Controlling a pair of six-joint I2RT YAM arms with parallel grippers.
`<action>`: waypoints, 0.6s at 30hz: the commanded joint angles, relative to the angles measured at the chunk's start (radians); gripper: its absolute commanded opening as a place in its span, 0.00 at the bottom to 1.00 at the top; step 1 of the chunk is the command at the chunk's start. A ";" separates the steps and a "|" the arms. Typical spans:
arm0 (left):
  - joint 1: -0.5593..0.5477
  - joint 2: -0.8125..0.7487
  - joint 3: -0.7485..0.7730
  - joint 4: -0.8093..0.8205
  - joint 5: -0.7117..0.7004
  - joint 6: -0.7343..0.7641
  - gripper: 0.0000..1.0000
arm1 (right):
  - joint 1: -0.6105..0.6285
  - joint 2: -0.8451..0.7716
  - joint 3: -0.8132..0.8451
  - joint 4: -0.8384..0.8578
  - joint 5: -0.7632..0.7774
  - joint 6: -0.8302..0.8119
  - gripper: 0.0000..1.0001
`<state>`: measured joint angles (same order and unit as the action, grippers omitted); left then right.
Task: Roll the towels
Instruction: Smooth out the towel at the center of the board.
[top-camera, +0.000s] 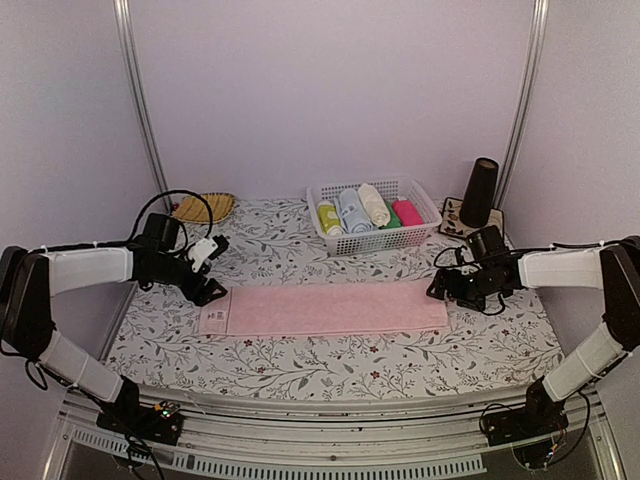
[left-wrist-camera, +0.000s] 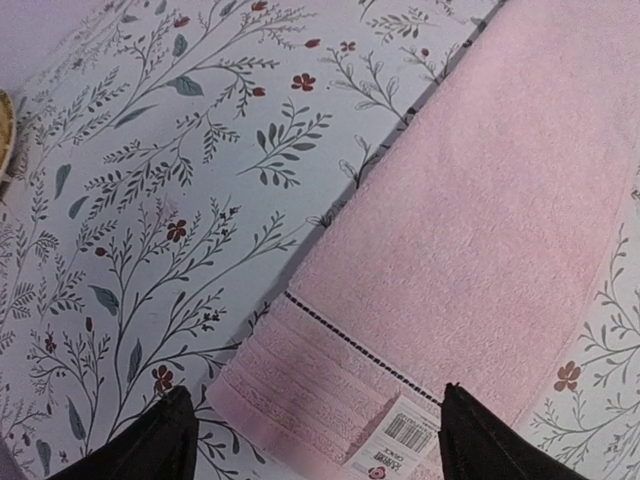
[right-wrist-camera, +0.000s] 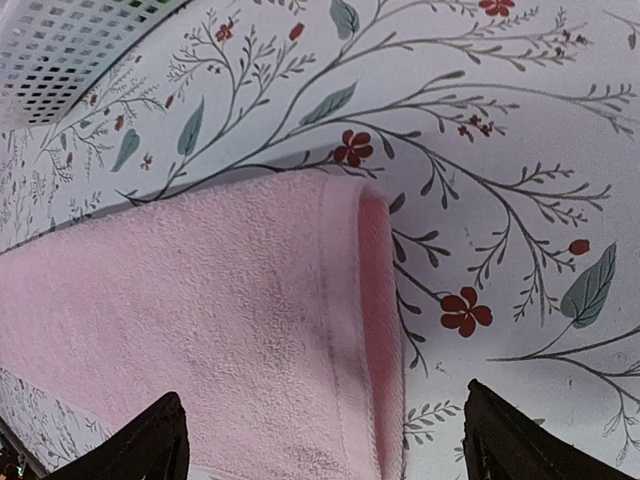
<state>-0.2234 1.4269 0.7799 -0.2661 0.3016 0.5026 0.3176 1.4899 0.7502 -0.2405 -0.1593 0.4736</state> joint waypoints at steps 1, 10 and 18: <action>-0.016 -0.010 -0.025 0.026 -0.011 -0.007 0.83 | -0.009 0.052 -0.019 0.011 -0.039 0.045 0.91; -0.018 -0.022 -0.045 0.051 0.004 -0.007 0.84 | -0.011 0.145 -0.040 0.040 -0.080 0.093 0.82; -0.016 -0.059 -0.069 0.074 0.012 -0.001 0.87 | -0.011 0.187 -0.047 0.085 -0.141 0.107 0.68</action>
<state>-0.2295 1.4139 0.7361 -0.2214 0.3035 0.5030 0.3080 1.6241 0.7364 -0.0937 -0.2687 0.5560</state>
